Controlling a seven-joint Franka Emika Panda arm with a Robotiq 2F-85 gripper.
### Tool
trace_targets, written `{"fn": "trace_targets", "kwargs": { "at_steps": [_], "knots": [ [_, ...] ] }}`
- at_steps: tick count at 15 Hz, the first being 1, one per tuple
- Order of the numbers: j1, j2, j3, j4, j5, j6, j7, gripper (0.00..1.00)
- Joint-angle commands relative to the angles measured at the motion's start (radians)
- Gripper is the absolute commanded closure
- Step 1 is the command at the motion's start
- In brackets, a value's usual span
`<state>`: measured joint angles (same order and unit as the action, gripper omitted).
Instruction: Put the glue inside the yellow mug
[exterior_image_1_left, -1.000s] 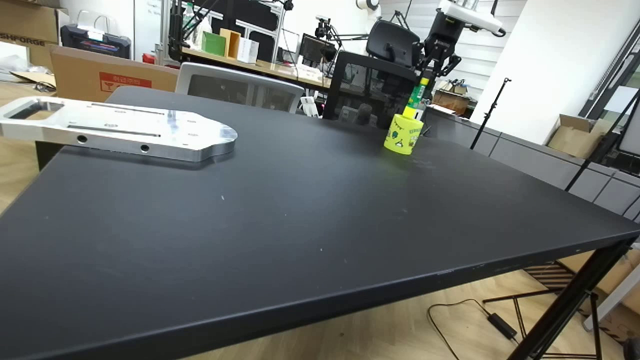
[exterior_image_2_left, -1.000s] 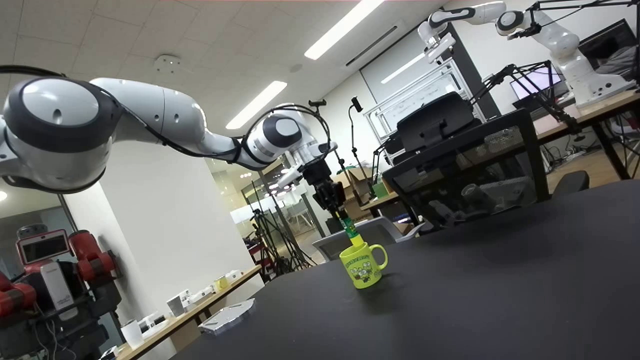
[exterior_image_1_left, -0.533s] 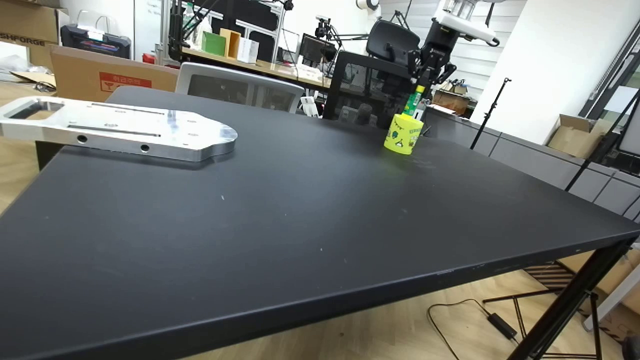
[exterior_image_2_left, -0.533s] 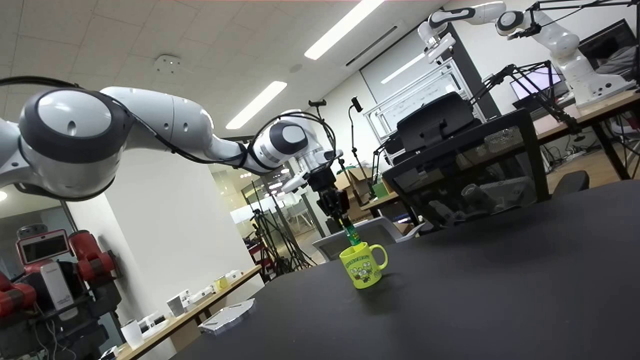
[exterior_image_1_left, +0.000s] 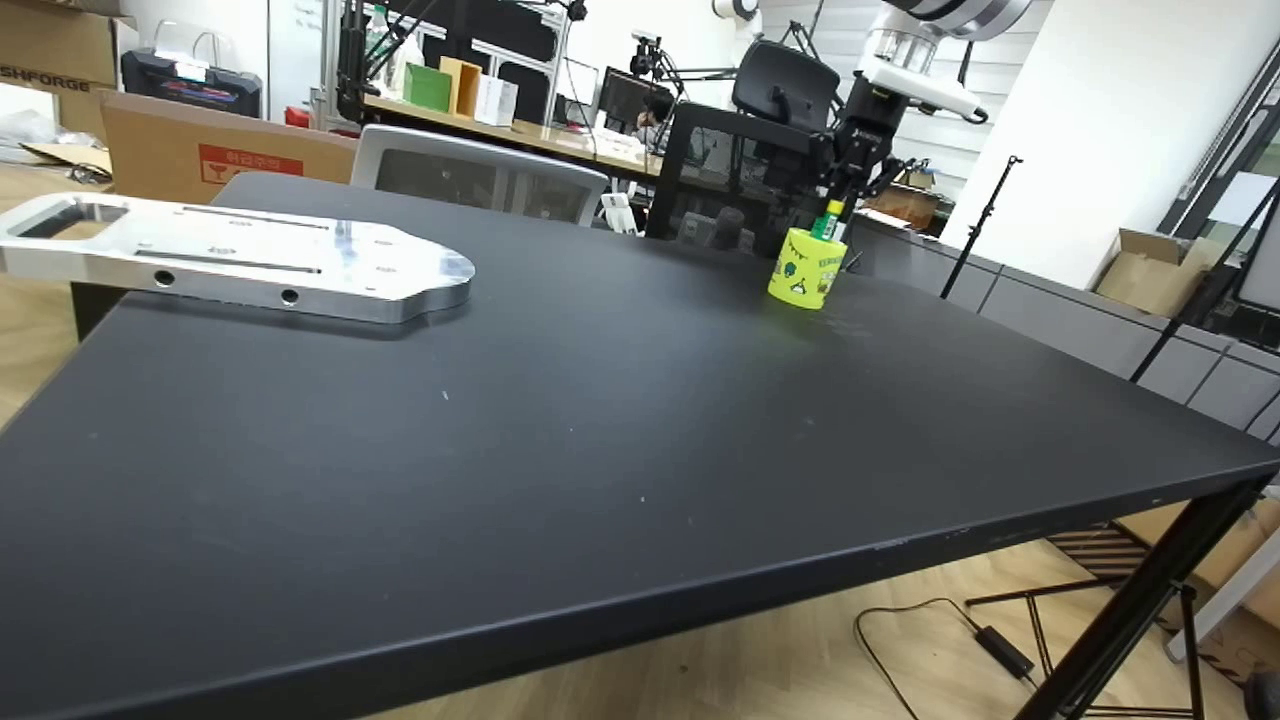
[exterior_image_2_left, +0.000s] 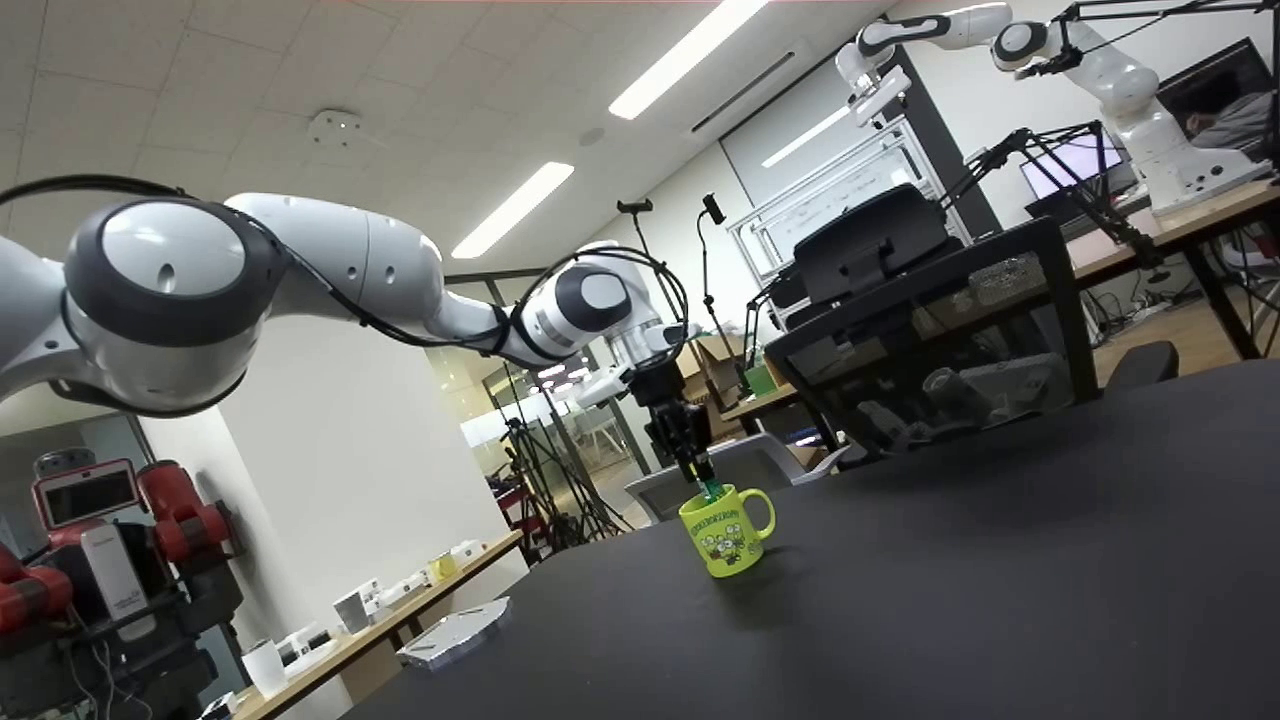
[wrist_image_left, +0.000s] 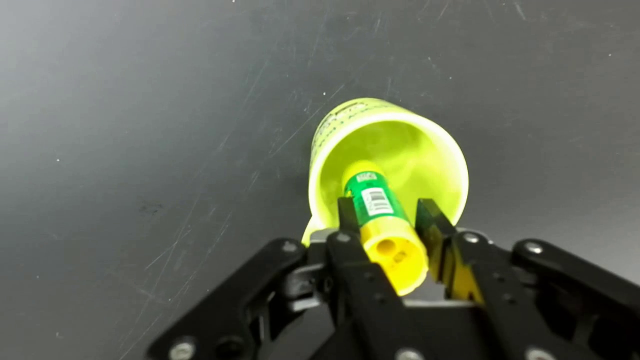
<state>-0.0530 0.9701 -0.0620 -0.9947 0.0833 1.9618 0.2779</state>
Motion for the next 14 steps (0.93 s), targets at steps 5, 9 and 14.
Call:
{"fn": "trace_targets", "kwargs": {
  "at_steps": [5,9,14],
  "knots": [
    [-0.011,0.01,0.011,0.056,0.014,-0.021,-0.006,0.35],
    [-0.015,-0.024,0.015,0.053,0.018,-0.009,-0.013,0.08],
    [-0.003,-0.025,0.003,0.044,-0.001,0.001,-0.006,0.0]
  ]
}}
